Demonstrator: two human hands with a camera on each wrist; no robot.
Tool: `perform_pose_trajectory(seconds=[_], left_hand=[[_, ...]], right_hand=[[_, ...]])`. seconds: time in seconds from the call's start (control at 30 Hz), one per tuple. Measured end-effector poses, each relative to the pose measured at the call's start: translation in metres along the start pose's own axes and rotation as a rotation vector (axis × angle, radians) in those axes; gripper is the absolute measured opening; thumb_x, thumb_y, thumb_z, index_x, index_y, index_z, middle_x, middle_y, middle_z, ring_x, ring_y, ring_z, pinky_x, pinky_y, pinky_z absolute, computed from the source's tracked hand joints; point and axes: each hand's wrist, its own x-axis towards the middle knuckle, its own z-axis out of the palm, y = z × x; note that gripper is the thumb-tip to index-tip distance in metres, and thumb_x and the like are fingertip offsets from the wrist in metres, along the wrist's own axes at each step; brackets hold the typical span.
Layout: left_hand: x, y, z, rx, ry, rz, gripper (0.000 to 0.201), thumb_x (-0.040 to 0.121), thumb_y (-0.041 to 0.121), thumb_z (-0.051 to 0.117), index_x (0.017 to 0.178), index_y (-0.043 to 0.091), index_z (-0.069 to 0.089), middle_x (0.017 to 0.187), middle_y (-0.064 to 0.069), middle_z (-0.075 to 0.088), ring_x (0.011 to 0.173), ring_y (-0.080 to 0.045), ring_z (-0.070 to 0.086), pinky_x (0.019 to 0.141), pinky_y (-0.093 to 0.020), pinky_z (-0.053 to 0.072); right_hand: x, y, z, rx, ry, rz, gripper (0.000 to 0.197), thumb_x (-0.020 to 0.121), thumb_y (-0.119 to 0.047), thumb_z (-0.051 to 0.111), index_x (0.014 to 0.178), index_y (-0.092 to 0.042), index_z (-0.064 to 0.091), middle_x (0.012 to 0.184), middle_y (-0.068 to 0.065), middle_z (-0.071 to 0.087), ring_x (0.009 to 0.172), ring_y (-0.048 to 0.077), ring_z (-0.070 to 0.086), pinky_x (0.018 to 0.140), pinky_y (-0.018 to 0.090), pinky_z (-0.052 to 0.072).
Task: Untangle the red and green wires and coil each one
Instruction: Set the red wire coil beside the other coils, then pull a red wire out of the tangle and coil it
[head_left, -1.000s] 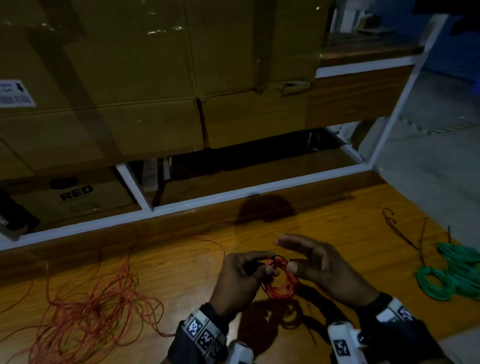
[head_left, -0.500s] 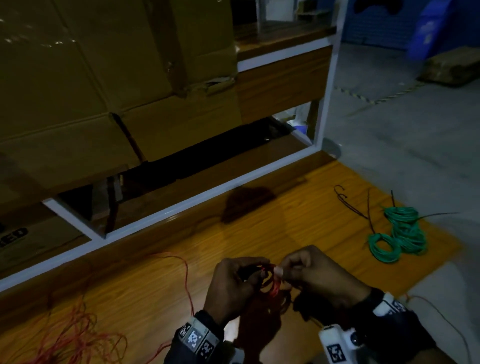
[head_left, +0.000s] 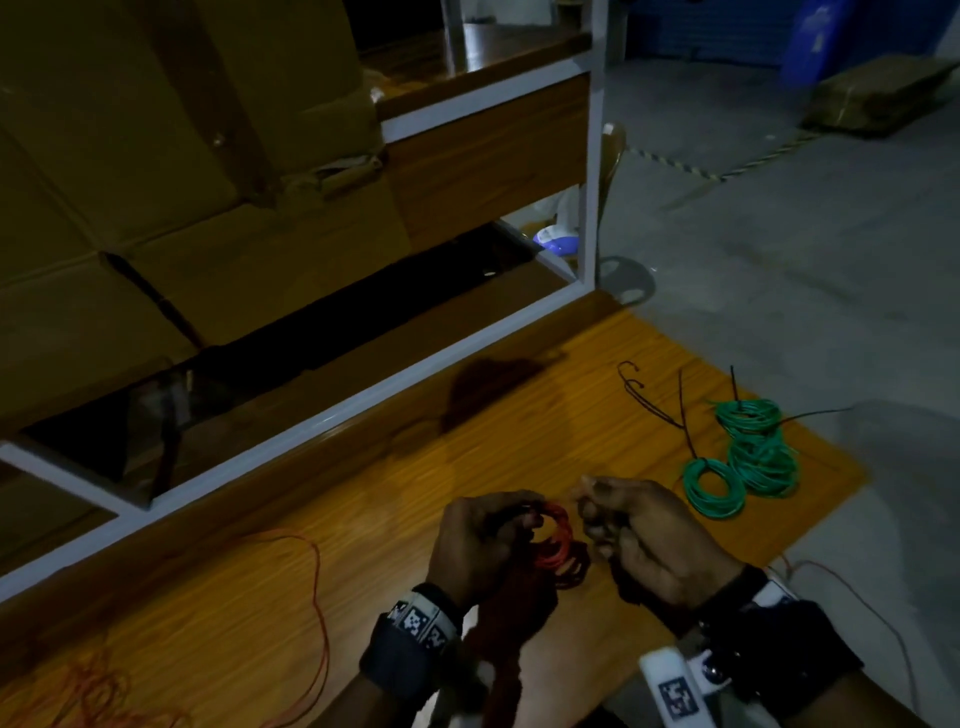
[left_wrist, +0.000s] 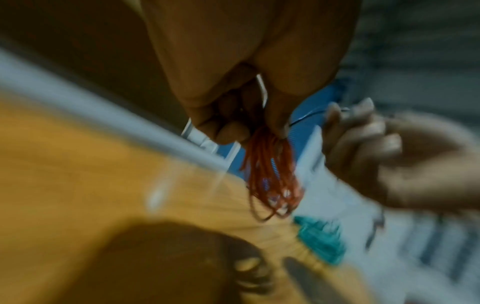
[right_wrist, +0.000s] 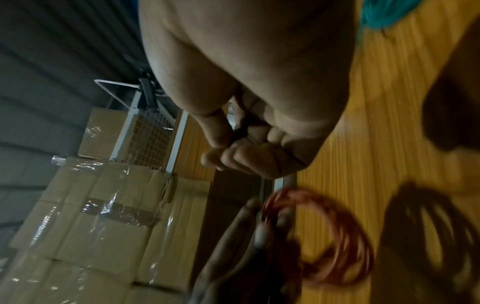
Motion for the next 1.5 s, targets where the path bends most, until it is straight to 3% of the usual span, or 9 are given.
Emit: perform_pose_trajectory(seconds=[0.13,0.3,0.43,0.53,0.77,0.97,1.1,1.23,1.5], left_hand=[[0.013,0.011,0.018,-0.356,0.063,-0.178,0.025,0.093,0.005,0.07,0.116,0.012,0.074,0.095,-0.011,0.08,0.089,-0.024,0.077,0.065,-0.026,0.056],[0.037,0.014,0.043,-0.582,0.052,-0.372,0.028,0.091,0.009,0.074,0.118,0.013,0.074,0.104,-0.021,0.077,0.09,-0.039,0.061,0.072,-0.043,0.045],[0.051,0.021,0.061,-0.656,0.017,-0.435,0.028,0.091,0.004,0.072,0.119,0.007,0.072,0.106,-0.025,0.075,0.084,-0.037,0.059,0.059,-0.033,0.052],[0.058,0.022,0.069,-0.629,0.003,-0.427,0.027,0.093,0.004,0.071,0.12,0.007,0.071,0.105,-0.024,0.076,0.078,-0.032,0.066,0.059,-0.032,0.055],[0.061,0.013,0.073,-0.483,-0.021,-0.409,0.029,0.094,0.004,0.07,0.123,0.005,0.067,0.099,-0.02,0.077,0.096,-0.036,0.075,0.087,-0.052,0.061],[0.05,-0.002,0.06,-0.413,0.035,-0.441,0.023,0.095,0.002,0.069,0.118,0.002,0.068,0.093,-0.019,0.078,0.107,-0.025,0.073,0.073,-0.028,0.061],[0.046,-0.008,0.05,-0.323,0.043,-0.417,0.025,0.095,0.006,0.07,0.12,0.004,0.068,0.09,-0.011,0.079,0.105,-0.023,0.074,0.076,-0.031,0.06],[0.035,-0.01,0.042,-0.283,0.061,-0.394,0.025,0.096,0.007,0.069,0.12,0.005,0.069,0.089,-0.011,0.079,0.103,-0.017,0.074,0.081,-0.033,0.061],[0.002,-0.018,0.028,-0.24,0.129,-0.365,0.014,0.096,0.002,0.066,0.108,0.001,0.075,0.085,0.0,0.079,0.081,-0.007,0.075,0.064,-0.016,0.055]], right_hand=[[0.002,-0.023,-0.04,-0.249,0.201,-0.15,0.022,0.1,-0.03,0.063,0.104,-0.012,0.076,0.081,0.006,0.075,0.053,0.011,0.055,0.043,0.024,0.037],[0.01,-0.009,-0.06,-0.407,0.124,-0.11,0.025,0.09,-0.047,0.072,0.111,-0.034,0.073,0.086,0.003,0.077,0.066,0.021,0.067,0.054,0.033,0.04],[0.012,-0.004,-0.059,-0.346,0.076,-0.098,0.024,0.095,-0.045,0.068,0.115,-0.033,0.073,0.097,0.003,0.079,0.069,0.031,0.069,0.056,0.031,0.035],[0.016,-0.009,-0.061,-0.31,0.109,-0.122,0.024,0.094,-0.039,0.07,0.11,-0.022,0.076,0.095,0.005,0.079,0.062,0.026,0.068,0.056,0.033,0.033],[0.038,-0.012,-0.092,-0.496,0.378,-0.165,0.027,0.086,-0.043,0.079,0.101,-0.022,0.07,0.09,0.004,0.078,0.059,0.02,0.072,0.045,0.028,0.049],[0.055,0.0,-0.106,-0.826,0.489,-0.249,0.033,0.078,-0.06,0.077,0.086,-0.029,0.068,0.081,-0.003,0.073,0.062,0.023,0.071,0.052,0.05,0.06],[0.058,0.004,-0.103,-1.089,0.529,-0.3,0.051,0.081,-0.072,0.065,0.094,-0.023,0.073,0.084,0.002,0.073,0.071,0.028,0.069,0.061,0.044,0.059],[0.041,0.001,-0.093,-1.357,0.623,-0.361,0.059,0.091,-0.074,0.041,0.093,-0.022,0.068,0.083,0.009,0.07,0.076,0.032,0.065,0.057,0.034,0.041],[0.02,0.0,-0.072,-1.404,0.54,-0.52,0.017,0.095,-0.041,0.065,0.09,-0.026,0.07,0.081,0.003,0.071,0.072,0.029,0.066,0.057,0.033,0.047]])
